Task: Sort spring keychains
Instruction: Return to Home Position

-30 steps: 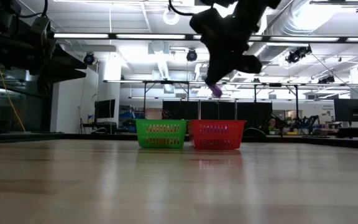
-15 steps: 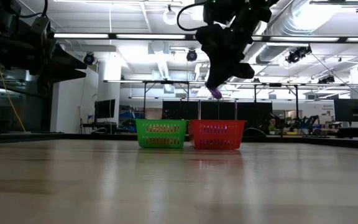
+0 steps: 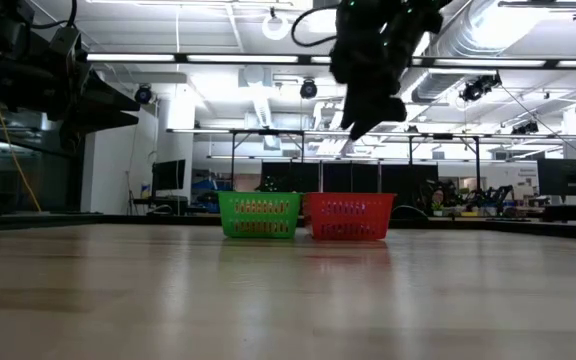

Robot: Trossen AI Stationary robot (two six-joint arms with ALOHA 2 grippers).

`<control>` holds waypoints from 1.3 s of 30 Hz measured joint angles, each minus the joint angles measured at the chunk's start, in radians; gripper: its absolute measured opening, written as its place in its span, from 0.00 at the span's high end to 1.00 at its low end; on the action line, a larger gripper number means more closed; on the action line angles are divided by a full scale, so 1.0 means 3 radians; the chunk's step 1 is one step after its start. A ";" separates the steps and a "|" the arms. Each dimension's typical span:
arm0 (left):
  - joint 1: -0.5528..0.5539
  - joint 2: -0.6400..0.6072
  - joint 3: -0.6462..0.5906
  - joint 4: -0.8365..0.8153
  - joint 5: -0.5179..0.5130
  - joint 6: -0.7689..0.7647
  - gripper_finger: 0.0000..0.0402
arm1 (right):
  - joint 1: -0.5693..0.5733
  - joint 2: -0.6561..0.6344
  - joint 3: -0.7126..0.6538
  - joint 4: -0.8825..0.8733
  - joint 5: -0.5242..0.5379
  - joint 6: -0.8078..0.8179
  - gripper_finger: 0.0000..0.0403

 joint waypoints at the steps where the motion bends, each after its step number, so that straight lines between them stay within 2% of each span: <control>1: 0.0000 0.0000 -0.0001 0.0000 0.0001 -0.0001 0.69 | 0.0000 -0.0048 0.0000 -0.0049 0.0027 -0.0068 0.58; 7: 0.0001 -0.0001 0.0000 -0.0001 0.0001 0.0000 0.69 | -0.0001 -0.0508 -0.0011 -0.0384 0.0234 -0.0415 0.62; 10: 0.0000 -0.0001 -0.0001 -0.0001 0.0001 0.0000 0.69 | -0.0001 -0.0856 -0.0247 -0.0260 0.0297 -0.0512 0.65; 14: 0.0000 0.0000 0.0000 -0.0001 0.0000 0.0000 0.69 | -0.0018 -0.1475 -0.0994 0.0365 0.0225 -0.0398 0.69; 18: 0.0001 0.0000 0.0000 0.0000 0.0001 -0.0001 0.69 | 0.0014 -0.2127 -0.1857 0.1097 -0.0025 0.0041 0.71; 26: 0.0000 0.0000 0.0000 0.0000 0.0001 -0.0001 0.69 | 0.0429 -0.3187 -0.3027 0.2196 -0.0289 0.0747 0.76; 29: 0.0000 0.0000 -0.0001 0.0000 0.0001 0.0000 0.69 | 0.0653 -0.3501 -0.3320 0.2606 -0.0218 0.0939 0.79; 33: 0.0001 0.0000 -0.0001 0.0000 0.0001 0.0000 0.69 | 0.0921 -0.3879 -0.3637 0.3010 0.0087 0.0916 0.83; 36: 0.0000 -0.0001 -0.0001 0.0000 0.0000 0.0000 0.69 | 0.1047 -0.4155 -0.3827 0.3162 0.0271 0.0868 0.88; 39: 0.0001 -0.0001 -0.0001 0.0000 0.0001 -0.0001 0.69 | 0.1088 -0.4395 -0.3960 0.3162 0.0304 0.0829 0.96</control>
